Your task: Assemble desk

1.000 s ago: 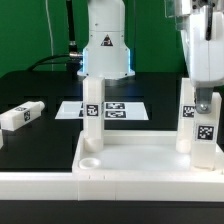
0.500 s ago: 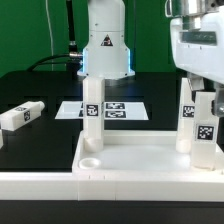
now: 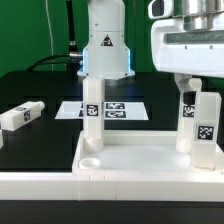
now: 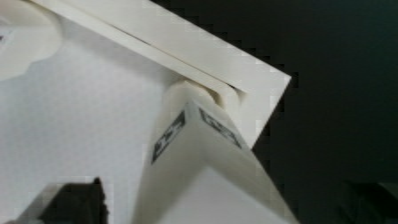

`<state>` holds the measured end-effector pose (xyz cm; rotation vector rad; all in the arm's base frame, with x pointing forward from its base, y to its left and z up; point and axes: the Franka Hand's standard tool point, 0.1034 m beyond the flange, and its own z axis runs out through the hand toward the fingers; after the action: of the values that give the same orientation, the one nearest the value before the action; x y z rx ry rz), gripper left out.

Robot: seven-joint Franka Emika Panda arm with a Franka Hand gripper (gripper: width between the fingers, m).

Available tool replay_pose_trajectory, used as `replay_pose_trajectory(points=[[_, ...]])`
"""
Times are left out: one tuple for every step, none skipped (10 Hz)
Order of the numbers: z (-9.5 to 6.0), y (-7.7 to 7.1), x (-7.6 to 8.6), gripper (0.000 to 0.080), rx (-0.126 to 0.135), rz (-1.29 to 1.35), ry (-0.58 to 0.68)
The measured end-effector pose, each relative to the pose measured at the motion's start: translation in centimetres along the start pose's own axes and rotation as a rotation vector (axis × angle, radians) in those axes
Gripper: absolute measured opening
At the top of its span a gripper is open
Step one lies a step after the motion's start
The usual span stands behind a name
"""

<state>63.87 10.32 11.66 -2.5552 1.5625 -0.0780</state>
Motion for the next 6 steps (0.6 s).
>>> replay_pose_trajectory(points=[[-0.26, -0.04, 0.03, 0.0649, -0.027, -0.130, 0.007], [-0.41, -0.20, 0.16, 0.0649, -0.029, -0.249, 0.014], [-0.38, -0.21, 0.04, 0.0649, -0.036, -0.313, 0.019], [-0.35, -0.22, -0.06, 0.0649, -0.047, -0.457, 0.027], [-0.33, -0.23, -0.12, 0.0649, -0.052, -0.525, 0.029], [-0.33, -0.21, -0.12, 0.0649, -0.056, -0.590, 0.030]])
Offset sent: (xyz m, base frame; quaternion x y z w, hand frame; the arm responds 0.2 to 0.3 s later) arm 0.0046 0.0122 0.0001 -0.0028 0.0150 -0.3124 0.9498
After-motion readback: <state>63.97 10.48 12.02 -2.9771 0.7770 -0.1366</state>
